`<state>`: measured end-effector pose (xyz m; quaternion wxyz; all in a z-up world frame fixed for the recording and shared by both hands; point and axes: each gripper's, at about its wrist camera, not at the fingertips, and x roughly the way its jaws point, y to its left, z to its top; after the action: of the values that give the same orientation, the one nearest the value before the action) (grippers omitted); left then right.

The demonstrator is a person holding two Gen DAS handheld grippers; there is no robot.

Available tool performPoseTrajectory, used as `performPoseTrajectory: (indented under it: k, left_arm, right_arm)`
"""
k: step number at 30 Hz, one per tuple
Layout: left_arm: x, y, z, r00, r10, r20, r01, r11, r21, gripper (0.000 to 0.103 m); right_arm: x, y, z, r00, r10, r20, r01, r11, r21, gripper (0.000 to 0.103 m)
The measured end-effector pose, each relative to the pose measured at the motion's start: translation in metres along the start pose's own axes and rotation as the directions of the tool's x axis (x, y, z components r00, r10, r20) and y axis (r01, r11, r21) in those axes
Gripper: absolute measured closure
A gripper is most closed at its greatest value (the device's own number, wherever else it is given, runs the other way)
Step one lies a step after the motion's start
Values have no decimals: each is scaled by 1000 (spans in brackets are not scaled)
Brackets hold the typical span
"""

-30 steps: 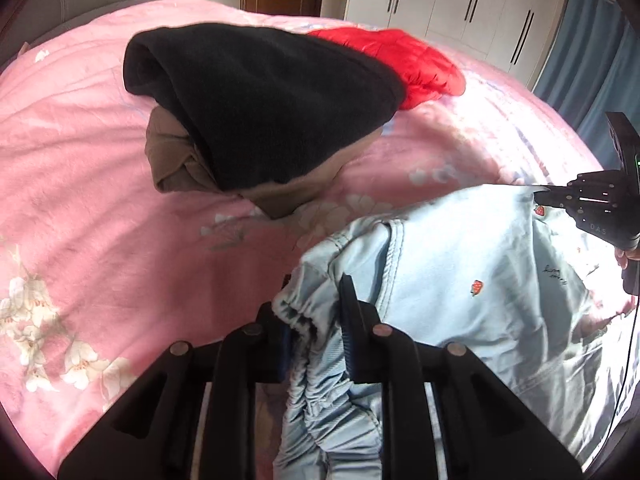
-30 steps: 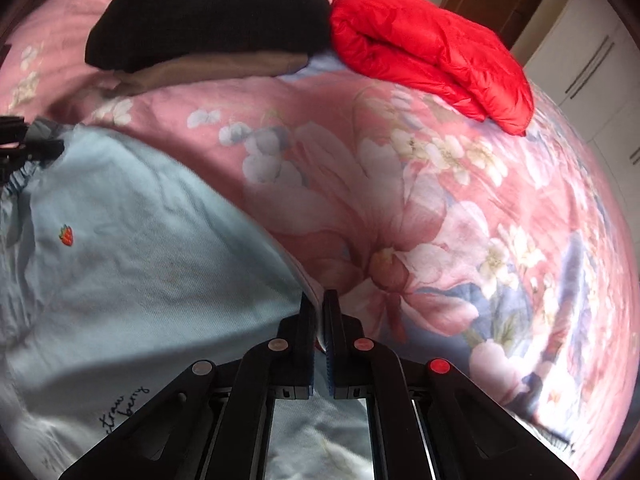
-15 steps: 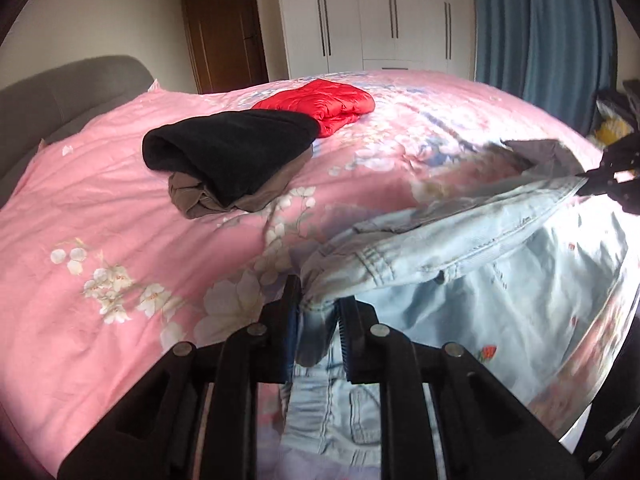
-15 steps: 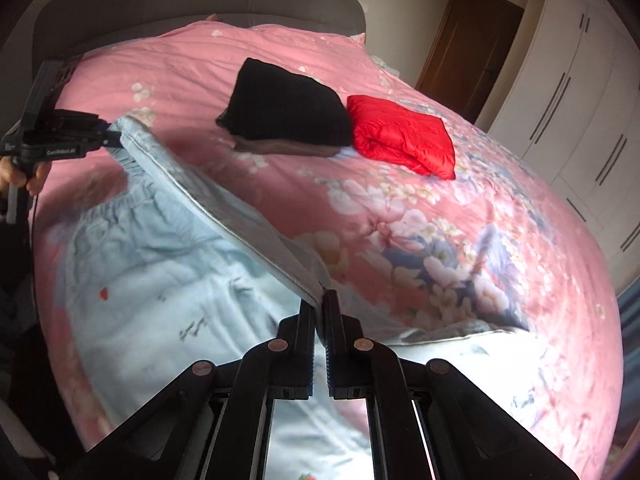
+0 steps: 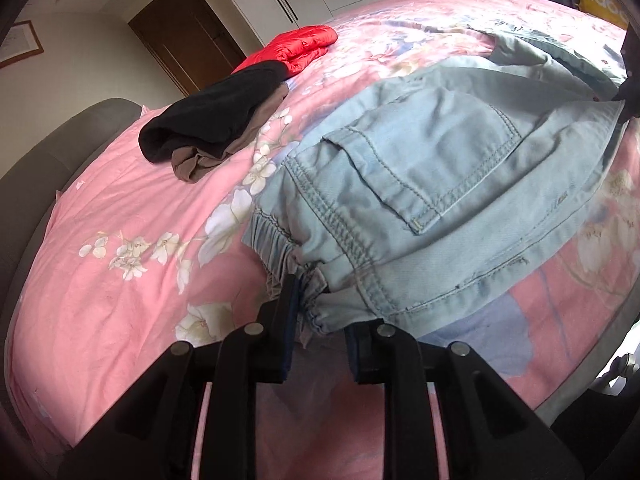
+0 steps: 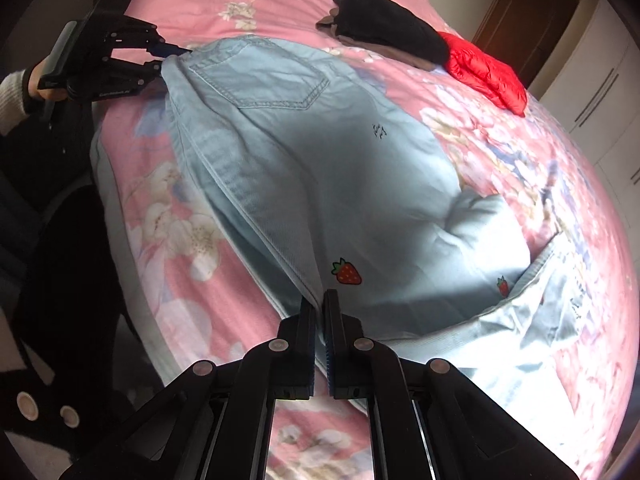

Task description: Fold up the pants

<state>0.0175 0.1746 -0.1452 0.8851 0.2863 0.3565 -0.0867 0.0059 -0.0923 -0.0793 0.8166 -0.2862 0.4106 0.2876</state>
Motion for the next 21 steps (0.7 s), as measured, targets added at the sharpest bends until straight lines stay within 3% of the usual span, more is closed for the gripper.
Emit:
performPoseTrajectory:
  k: [3,4,5,7,9,11,12,15,17,19,21]
  left_arm:
    - [1,-3,-4,1000,-8,-16,7,1000,-30,75]
    - [-3,-3,-5,1000,-11,-18,10,999,-46,68]
    - [-5,1,-7,999,-19,-30,17,997,-71,48]
    - [-14,10,-13,999,-42,-28,38,990,-138,23]
    - [-26,21,-19,997,-73,-8,69,974,-215,23]
    - [-37,29,-22,996,-87,14,87,950,-299,25]
    - [-42,31,-20,994,-102,30,106,935,-338,25]
    - [-53,19,0,982,-158,99,184,907,-378,25]
    - [-55,-2,23,969,-208,133,242,904,-352,25]
    - [-54,-29,49,943,-287,168,327,887,-324,26]
    - [-49,-62,76,900,-394,188,434,853,-289,26]
  right_arm:
    - [4,5,-3,1000,20,-8,-20,1000,20,99]
    - [11,9,-6,999,22,-27,-21,999,30,99]
    - [20,10,-9,999,24,-46,-23,999,35,97]
    - [26,7,-13,998,34,-46,-31,997,64,96]
    - [18,-2,-15,996,79,-37,-74,990,124,89]
    - [7,-15,-19,989,148,-18,-142,971,195,57]
    - [-2,-23,-23,982,186,11,-184,956,228,51]
    - [-28,-58,-34,957,249,149,-287,893,346,48]
    - [-37,-95,-41,947,222,231,-308,827,470,48]
    - [-33,-136,-47,963,137,234,-255,747,614,48]
    - [-20,-173,-50,988,39,148,-137,653,745,48]
